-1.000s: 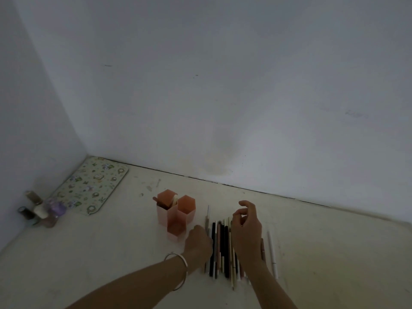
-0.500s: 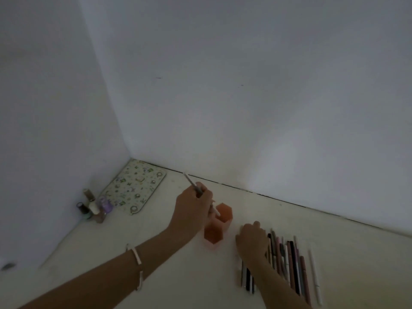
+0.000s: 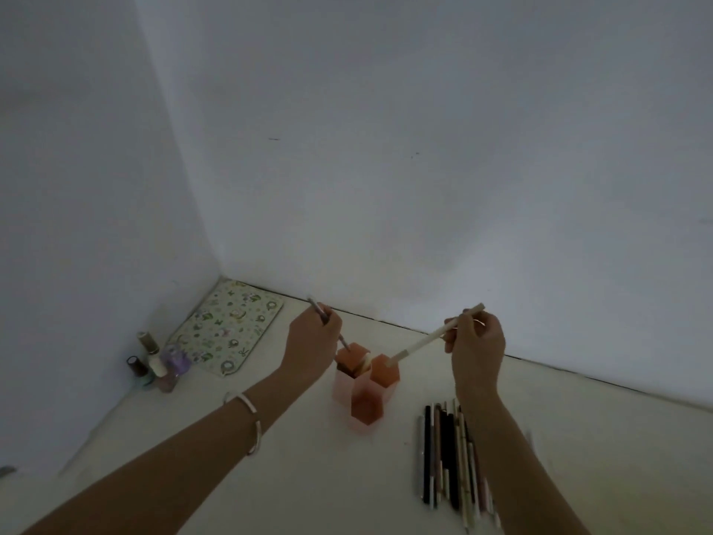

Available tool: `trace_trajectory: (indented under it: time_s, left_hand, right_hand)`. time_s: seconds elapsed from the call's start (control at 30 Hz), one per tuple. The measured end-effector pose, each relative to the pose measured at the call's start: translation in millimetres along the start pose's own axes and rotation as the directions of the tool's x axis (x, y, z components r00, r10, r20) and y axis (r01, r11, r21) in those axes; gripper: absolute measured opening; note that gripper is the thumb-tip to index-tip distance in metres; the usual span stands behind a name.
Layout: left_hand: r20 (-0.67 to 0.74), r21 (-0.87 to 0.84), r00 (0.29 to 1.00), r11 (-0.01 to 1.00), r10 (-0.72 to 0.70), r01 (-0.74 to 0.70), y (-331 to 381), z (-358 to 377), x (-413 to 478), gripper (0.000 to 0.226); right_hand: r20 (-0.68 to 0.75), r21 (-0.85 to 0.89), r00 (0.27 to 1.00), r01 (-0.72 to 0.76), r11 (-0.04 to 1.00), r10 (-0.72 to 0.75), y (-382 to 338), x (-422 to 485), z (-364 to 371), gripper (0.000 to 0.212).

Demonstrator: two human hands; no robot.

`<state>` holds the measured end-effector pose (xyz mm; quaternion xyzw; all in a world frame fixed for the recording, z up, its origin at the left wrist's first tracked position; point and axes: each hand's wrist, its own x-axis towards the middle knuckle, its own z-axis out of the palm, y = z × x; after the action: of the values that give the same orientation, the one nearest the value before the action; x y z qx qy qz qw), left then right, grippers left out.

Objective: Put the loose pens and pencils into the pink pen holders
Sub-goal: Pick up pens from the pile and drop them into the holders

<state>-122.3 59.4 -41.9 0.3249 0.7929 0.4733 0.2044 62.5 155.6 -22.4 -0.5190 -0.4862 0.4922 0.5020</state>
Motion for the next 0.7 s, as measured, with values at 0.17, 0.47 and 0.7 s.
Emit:
trace_trajectory:
  time_s: [0.17,0.47,0.7]
  left_hand:
    - [0.09,0.213,0.993,0.976,-0.072,0.052,-18.3,16.3,2.6,0.02]
    - [-0.165,0.018,0.986,1.0,0.006,-0.003,-7.6,-23.4,-4.8,0.028]
    - [-0.151,0.023,0.988,1.0,0.017,-0.014,-14.0,-40.0,-23.8,0.019]
  right_hand:
    - [0.005,0.116,0.985,0.171,0.978,-0.173,-8.1,-27.5,10.6,0.039]
    - [0.211,-0.185,0.861,0.5,0.846,-0.463,19.5,-52.2,37.7,0.029]
    - [0.418,-0.421,0.812,0.571,0.705,-0.408,49.6,-56.5,56.2,0.015]
